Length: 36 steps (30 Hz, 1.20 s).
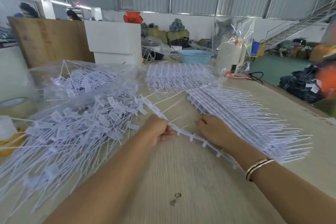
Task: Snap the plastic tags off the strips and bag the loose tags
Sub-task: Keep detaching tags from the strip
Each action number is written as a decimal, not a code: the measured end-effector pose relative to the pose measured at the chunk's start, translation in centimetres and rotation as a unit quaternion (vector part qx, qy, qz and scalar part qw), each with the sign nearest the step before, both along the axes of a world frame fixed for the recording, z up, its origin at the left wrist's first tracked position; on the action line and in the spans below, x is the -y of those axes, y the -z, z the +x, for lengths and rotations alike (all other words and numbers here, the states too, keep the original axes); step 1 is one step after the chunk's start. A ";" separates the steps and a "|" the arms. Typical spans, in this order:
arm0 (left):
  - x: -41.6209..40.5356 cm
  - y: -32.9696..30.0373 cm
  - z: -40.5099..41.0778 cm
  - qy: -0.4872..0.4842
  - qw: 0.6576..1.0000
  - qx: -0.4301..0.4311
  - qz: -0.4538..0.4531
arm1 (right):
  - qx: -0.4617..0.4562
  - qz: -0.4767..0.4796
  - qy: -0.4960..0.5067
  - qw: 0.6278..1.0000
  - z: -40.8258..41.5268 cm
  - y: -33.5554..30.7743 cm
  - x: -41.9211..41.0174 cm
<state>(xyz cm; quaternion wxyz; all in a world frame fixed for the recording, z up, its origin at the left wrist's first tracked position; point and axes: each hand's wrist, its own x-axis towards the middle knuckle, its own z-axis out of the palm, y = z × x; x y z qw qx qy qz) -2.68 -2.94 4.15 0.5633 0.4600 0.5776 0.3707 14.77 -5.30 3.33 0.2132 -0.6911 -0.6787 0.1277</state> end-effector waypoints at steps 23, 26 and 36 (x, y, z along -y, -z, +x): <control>0.3 0.4 -2.3 0.094 0.995 -0.018 0.020 | 0.003 -0.018 -0.032 0.999 3.8 1.7 1.7; 0.4 -0.2 -3.2 0.146 0.989 -0.023 -0.010 | -0.010 -0.019 -0.004 1.000 4.1 1.9 1.0; -0.1 -1.5 -4.8 0.292 0.936 -0.196 -0.008 | -0.048 0.161 0.111 0.980 3.4 1.3 0.3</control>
